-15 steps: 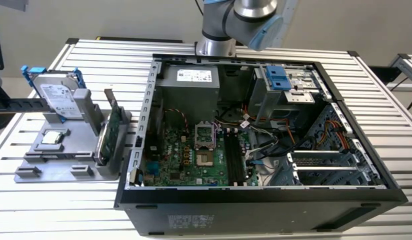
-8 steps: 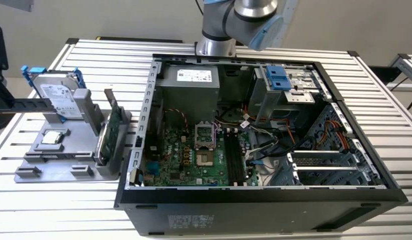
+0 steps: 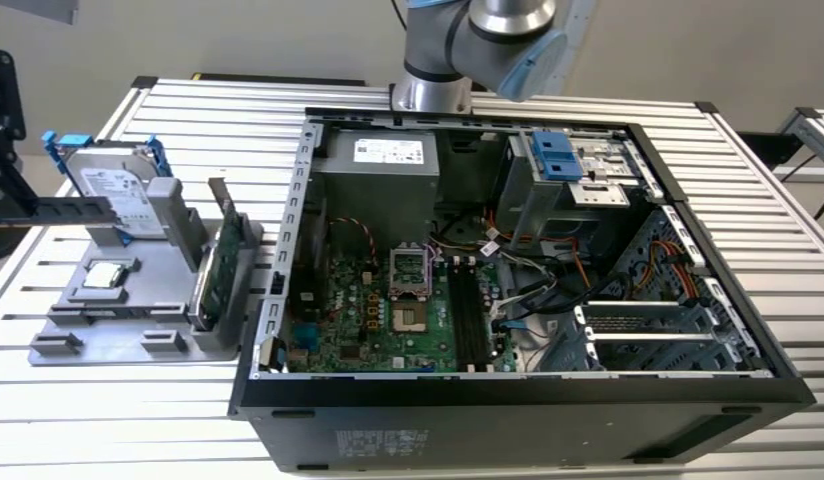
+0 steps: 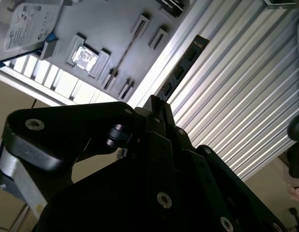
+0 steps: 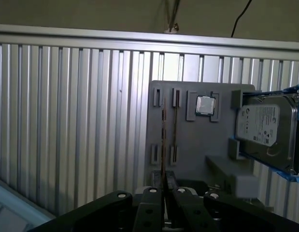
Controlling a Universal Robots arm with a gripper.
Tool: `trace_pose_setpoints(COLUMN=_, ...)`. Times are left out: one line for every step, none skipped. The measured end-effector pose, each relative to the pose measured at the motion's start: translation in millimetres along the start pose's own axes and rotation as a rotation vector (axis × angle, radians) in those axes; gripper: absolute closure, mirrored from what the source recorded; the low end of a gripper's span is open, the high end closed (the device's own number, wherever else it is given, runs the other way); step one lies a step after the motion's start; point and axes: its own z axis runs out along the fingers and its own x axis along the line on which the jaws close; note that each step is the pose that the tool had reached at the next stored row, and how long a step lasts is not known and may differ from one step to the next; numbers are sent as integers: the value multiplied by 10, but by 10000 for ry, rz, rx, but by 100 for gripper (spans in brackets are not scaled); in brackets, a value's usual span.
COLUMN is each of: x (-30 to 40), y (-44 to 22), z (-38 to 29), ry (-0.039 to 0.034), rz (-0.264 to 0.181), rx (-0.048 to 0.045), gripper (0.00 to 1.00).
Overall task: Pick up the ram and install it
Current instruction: 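Pick up the ram and move it above insertion slot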
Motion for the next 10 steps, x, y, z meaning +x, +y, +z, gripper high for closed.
trace_pose_setpoints(x=0, y=-8, z=0, ry=0, rz=0, rx=0, gripper=100)
trace_pose_setpoints(x=1, y=-16, z=-1, ry=1, rz=0, rx=-1, gripper=100)
trace_pose_setpoints(x=1, y=-27, z=0, ry=0, rz=0, rx=0, gripper=100)
trace_pose_setpoints(x=2, y=-38, z=-1, ry=0, rz=0, rx=-1, gripper=100)
trace_pose_setpoints(x=2, y=-49, z=0, ry=0, rz=0, rx=0, gripper=100)
trace_pose_setpoints(x=3, y=-62, z=-1, ry=0, rz=-1, rx=-1, gripper=100)
trace_pose_setpoints(x=3, y=-73, z=-1, ry=0, rz=0, rx=-1, gripper=100)
trace_pose_setpoints(x=4, y=-85, z=0, ry=-1, rz=0, rx=1, gripper=100)
trace_pose_setpoints(x=4, y=-98, z=-1, ry=0, rz=0, rx=0, gripper=100)
trace_pose_setpoints(x=5, y=-109, z=0, ry=0, rz=0, rx=0, gripper=100)
